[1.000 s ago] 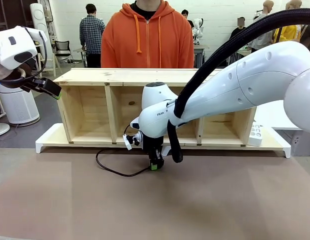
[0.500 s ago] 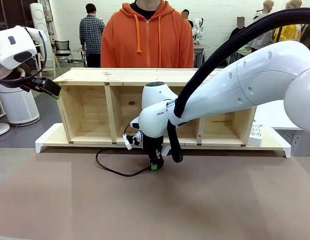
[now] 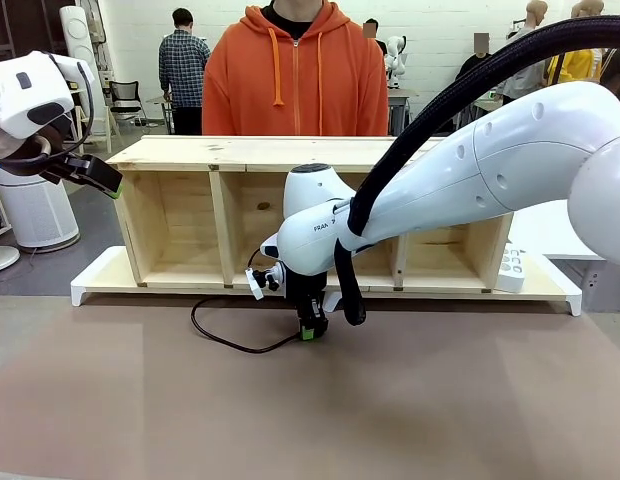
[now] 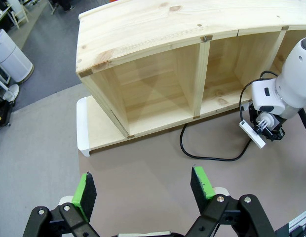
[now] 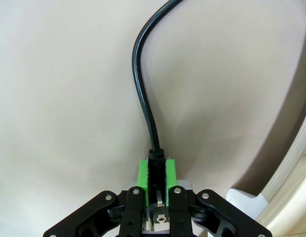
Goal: Perform cable management.
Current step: Pull the grasped Power Cable to the location of the Power Strip.
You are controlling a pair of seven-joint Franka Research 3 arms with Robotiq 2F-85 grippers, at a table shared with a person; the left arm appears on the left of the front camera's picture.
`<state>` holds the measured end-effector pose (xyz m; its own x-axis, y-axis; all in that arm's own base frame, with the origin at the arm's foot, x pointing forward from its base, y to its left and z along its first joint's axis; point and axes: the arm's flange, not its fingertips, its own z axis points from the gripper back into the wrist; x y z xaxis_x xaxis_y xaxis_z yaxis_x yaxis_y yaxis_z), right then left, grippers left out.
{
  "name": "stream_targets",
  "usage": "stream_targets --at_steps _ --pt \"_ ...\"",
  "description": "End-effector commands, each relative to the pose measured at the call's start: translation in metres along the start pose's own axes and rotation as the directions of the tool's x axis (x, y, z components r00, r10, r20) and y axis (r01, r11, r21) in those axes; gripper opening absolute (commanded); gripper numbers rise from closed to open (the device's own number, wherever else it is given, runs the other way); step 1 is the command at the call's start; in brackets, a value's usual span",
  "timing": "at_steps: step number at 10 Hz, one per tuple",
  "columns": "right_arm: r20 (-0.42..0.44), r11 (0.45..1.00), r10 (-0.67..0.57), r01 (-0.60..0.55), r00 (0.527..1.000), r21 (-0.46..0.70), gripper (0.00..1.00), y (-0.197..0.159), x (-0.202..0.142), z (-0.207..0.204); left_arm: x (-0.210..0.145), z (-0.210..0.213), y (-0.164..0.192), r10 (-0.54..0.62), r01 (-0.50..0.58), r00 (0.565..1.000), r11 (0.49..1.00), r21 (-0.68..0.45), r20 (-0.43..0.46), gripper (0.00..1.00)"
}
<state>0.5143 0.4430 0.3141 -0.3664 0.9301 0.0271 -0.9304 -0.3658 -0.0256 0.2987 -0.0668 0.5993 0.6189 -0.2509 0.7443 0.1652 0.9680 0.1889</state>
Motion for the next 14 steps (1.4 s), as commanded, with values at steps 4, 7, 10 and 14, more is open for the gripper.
stream_targets --at_steps 4,7,10,14 --pt "-0.001 1.0 -0.001 0.001 1.0 0.0 0.0 0.0 -0.001 0.0 0.001 -0.001 0.0 0.0 0.0 1.0 1.0 0.001 0.002 1.0" --pt "-0.001 1.0 -0.001 0.001 1.0 0.0 0.0 0.0 -0.001 0.0 0.001 -0.001 0.0 0.0 0.0 1.0 1.0 0.001 0.002 1.0" --pt "0.002 0.998 -0.041 0.041 0.999 -0.039 0.16 0.015 0.005 0.026 0.001 -0.001 0.0 0.0 0.0 1.0 1.0 0.001 0.002 1.0" --pt "-0.022 0.994 -0.053 0.051 0.998 -0.1 0.16 0.072 0.009 0.063 0.001 -0.001 0.0 0.0 0.0 1.0 1.0 0.001 0.002 1.0"
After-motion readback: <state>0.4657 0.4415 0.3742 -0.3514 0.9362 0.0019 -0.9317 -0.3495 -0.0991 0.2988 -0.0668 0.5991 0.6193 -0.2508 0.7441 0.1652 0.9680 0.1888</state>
